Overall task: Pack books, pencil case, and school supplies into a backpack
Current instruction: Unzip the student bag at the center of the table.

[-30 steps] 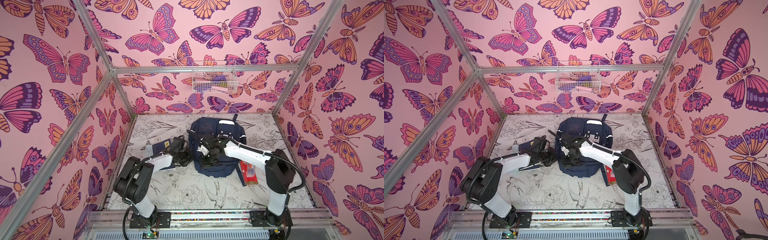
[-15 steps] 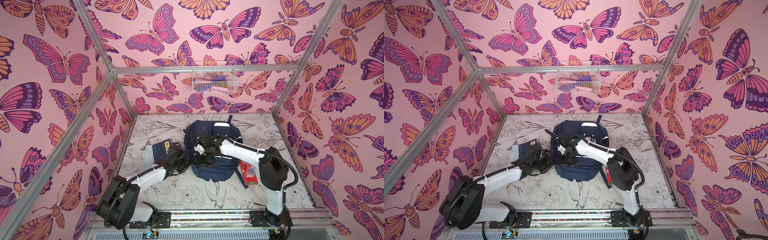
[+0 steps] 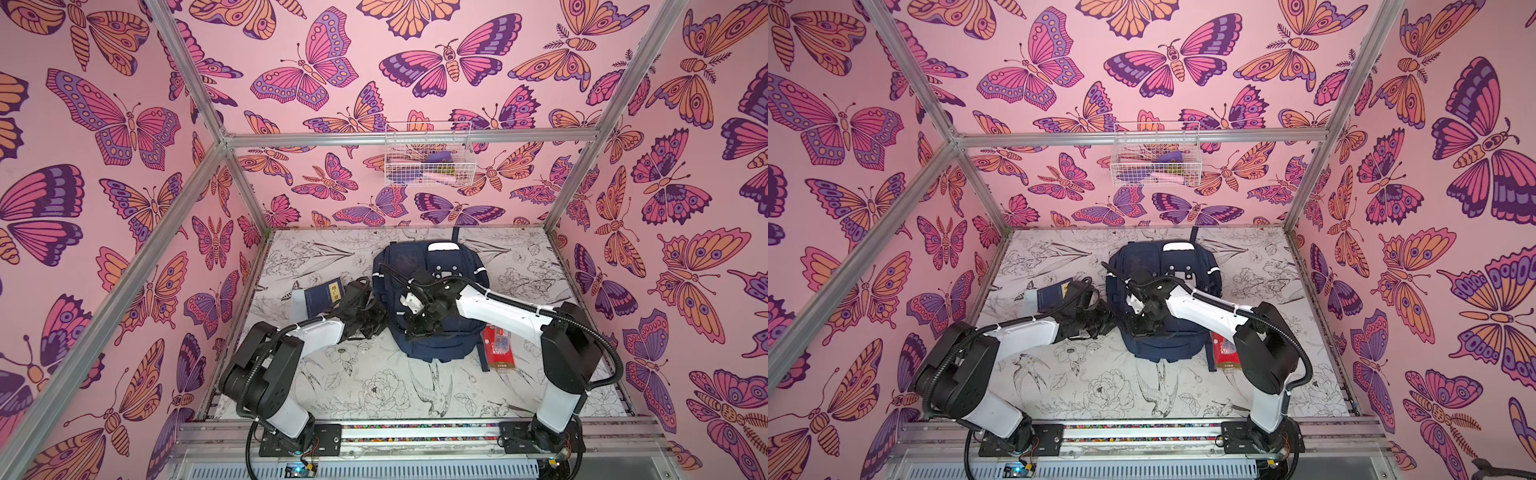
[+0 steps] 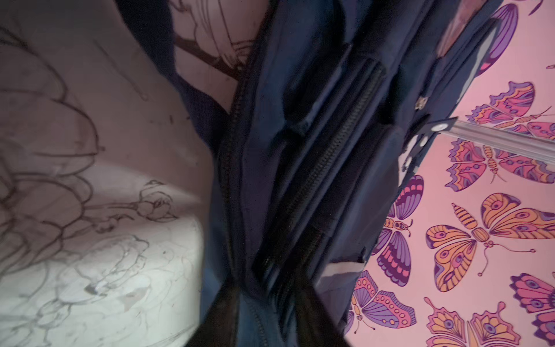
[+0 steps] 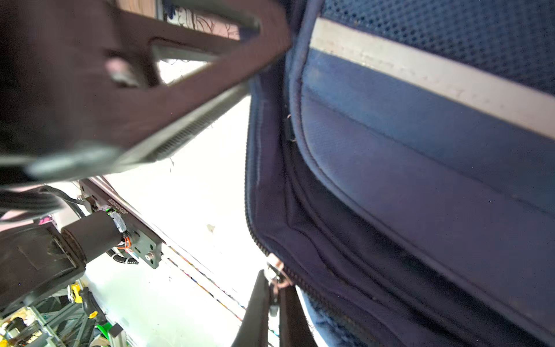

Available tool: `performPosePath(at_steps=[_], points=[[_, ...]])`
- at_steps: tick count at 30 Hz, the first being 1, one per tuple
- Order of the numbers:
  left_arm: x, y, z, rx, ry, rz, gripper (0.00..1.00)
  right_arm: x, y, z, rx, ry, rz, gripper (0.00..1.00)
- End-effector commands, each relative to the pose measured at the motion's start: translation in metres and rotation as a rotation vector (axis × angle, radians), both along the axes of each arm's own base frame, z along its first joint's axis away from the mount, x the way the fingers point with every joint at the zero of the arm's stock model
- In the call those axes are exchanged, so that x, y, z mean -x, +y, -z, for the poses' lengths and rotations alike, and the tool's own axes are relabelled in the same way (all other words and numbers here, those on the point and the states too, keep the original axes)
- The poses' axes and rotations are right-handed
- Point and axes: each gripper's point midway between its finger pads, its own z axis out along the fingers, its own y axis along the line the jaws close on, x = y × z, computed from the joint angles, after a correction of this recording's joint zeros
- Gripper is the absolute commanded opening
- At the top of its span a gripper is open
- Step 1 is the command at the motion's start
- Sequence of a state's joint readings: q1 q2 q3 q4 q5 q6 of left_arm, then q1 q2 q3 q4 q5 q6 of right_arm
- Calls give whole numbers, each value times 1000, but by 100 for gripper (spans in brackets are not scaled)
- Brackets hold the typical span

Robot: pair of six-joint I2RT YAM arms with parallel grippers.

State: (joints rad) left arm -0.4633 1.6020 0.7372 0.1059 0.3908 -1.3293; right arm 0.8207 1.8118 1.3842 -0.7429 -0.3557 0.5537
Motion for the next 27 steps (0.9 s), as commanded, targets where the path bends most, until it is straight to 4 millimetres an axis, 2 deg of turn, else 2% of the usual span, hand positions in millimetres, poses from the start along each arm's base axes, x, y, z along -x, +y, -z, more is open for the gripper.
performPosePath(at_steps=[1, 4, 5, 9, 12, 15, 17, 18, 21, 22, 23, 25, 27], points=[[5, -7, 1, 65, 8, 19, 21, -6, 10, -5, -28, -31, 6, 0], [6, -6, -3, 72, -4, 14, 3, -1, 17, -2, -36, -17, -4, 0], [6, -6, -5, 74, -9, 12, 0, 0, 21, -1, -43, -11, -9, 0], [6, -8, -16, 94, -24, 12, 0, -1, 51, -1, -79, 2, -38, 0], [6, -10, -24, 101, -41, 8, 0, -14, 70, 0, -93, -7, -45, 0], [10, -12, -28, 100, -52, 11, 0, -27, 85, -2, -109, -8, -47, 0], [13, -11, -29, 97, -53, 11, 0, -33, 87, -1, -103, -8, -45, 0], [15, -9, -28, 91, -52, 9, 0, -35, 86, -2, -96, -12, -40, 4], [19, 3, -28, 55, -56, 0, 0, -34, 75, -7, -72, -35, -36, 29], [19, 11, -30, 29, -65, -4, 4, -31, 72, -11, -67, -42, -40, 33], [20, 20, -32, -8, -71, -12, 16, -29, 69, -16, -65, -52, -45, 36], [21, 45, -41, -110, -99, -24, 48, -25, 66, -29, -74, -76, -58, 40], [22, 72, -59, -230, -147, -32, 66, -24, 67, -42, -101, -96, -67, 43]])
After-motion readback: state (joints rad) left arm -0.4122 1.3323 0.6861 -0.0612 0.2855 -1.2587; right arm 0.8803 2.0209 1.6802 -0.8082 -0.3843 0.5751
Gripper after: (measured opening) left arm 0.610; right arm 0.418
